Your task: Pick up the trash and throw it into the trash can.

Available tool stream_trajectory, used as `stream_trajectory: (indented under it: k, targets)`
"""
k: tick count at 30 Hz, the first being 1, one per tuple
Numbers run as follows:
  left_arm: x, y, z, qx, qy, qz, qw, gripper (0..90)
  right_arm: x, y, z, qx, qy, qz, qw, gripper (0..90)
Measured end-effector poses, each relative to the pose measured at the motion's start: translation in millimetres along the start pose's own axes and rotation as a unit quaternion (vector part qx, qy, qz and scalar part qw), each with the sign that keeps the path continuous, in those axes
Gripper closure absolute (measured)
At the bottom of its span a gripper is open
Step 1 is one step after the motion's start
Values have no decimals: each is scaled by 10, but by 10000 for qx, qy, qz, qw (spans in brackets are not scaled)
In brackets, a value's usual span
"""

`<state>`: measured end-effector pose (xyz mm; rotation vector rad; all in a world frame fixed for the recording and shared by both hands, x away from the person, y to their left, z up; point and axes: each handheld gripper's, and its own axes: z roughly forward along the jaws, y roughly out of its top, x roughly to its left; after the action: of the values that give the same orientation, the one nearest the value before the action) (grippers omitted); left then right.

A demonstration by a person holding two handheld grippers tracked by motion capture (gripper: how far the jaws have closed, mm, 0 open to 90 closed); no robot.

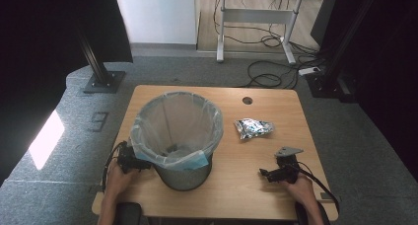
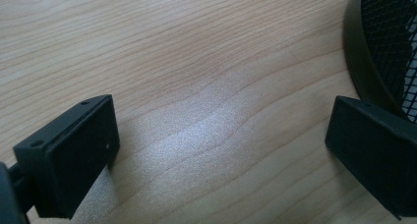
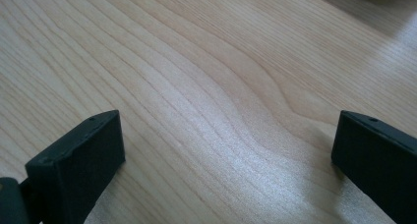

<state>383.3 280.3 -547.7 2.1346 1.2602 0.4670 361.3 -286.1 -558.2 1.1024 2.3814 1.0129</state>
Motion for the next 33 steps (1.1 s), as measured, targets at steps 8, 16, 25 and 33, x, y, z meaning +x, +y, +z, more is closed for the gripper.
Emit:
stream_trajectory:
  k: [8, 16, 25, 33]
  targets:
    - [0, 1, 1, -1, -5, 3, 10000, 0, 1, 0, 0, -1, -1, 0, 10000, 0]
    - [-1, 2, 2, -1, -3, 3, 10000, 0, 1, 0, 0, 0, -1, -1, 10000, 0]
    - [-9, 5, 5, 2, 30, -22, 10000, 0, 13, 2, -6, 28, -10, 18, 10000, 0]
    - [-23, 11, 10, -3, 11, -8, 10000, 0, 32, 81, -58, 111, -5, 1, 9999, 3]
